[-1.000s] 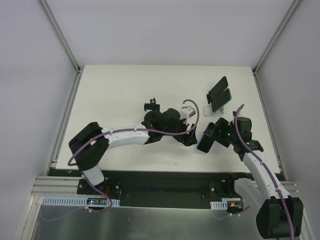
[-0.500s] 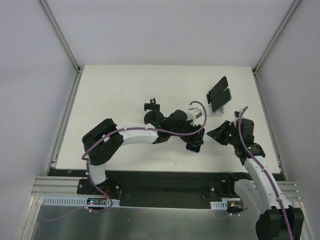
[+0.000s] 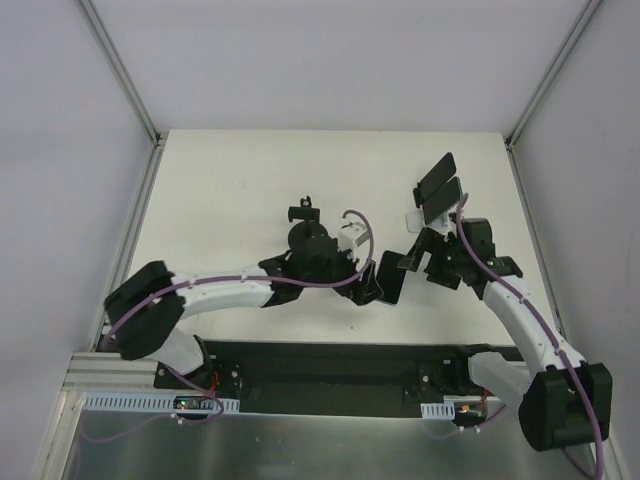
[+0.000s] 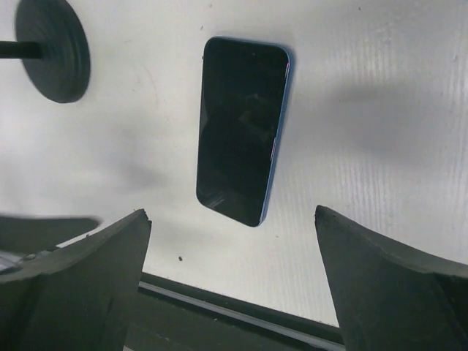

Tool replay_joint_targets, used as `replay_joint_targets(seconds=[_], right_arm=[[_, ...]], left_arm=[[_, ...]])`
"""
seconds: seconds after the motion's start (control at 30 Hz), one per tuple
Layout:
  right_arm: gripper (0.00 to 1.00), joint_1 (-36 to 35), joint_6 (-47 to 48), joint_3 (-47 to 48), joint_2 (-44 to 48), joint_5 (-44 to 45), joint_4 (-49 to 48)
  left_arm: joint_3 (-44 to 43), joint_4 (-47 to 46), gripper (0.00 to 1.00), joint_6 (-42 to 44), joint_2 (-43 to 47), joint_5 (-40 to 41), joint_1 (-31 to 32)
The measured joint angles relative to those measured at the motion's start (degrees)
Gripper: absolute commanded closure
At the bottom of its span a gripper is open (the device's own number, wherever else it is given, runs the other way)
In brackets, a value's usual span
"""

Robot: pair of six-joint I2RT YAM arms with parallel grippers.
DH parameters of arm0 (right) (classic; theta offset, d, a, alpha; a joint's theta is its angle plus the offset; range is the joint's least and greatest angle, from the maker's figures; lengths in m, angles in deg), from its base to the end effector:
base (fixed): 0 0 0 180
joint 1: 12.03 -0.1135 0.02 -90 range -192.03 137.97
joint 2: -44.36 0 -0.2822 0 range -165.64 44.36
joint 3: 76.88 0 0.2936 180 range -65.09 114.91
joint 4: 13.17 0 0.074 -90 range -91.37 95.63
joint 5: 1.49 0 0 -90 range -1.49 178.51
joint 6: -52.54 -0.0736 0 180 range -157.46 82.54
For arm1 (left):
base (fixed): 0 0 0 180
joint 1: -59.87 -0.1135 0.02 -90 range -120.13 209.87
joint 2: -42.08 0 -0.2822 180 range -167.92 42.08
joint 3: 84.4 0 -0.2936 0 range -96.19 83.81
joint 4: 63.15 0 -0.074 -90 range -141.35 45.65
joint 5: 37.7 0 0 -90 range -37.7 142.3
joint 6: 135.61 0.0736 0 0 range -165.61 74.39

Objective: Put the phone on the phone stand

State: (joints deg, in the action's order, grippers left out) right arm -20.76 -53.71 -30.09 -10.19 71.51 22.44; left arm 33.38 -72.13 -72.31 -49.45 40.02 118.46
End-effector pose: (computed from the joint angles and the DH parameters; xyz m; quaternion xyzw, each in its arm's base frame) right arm 0.2460 0.0595 0.2046 0.0012 0.9101 0.2172 0.3528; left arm 0.2057 -0.3669 0.2012 0.2829 0.7679 -0.4493 0.3583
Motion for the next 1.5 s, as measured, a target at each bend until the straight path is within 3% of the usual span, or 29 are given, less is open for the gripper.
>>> replay_joint_targets(seconds=[0.2,0.43,0.63,1.03,1.27,1.37,1.47,1.5], right_arm=[[0.04,-7.43,3.8,10.75,-13.81,6.4,7.67],[0.04,-12.98,-0.15,18.05,-25.68,11.76,12.61],[0.04,-16.39,-5.14,20.48,-33.05,14.86,13.64],[0.01,-20.55,-13.86,23.06,-42.34,20.31,13.33],[0.12,-21.44,-16.57,24.7,-44.3,23.02,15.1],[0.26,-21.49,-16.83,24.98,-44.57,22.86,15.19],[0.44,-21.53,-16.83,24.79,-44.54,22.93,15.04],[0.56,-21.51,-16.79,24.46,-44.35,22.95,14.8]], left_arm=[[9.16,2.36,0.13,0.02,20.87,5.49,0.33],[15.78,8.07,0.12,0.0,34.95,10.49,0.33],[19.41,11.41,0.1,0.37,41.94,13.25,0.33],[25.27,14.47,0.09,1.84,47.41,19.08,0.33],[30.47,14.71,0.01,2.08,51.65,21.53,0.33],[29.94,15.17,0.01,2.27,51.34,21.75,0.33],[28.59,15.26,0.01,2.51,50.1,21.53,0.33],[28.2,15.28,0.01,2.51,49.72,21.55,0.33]])
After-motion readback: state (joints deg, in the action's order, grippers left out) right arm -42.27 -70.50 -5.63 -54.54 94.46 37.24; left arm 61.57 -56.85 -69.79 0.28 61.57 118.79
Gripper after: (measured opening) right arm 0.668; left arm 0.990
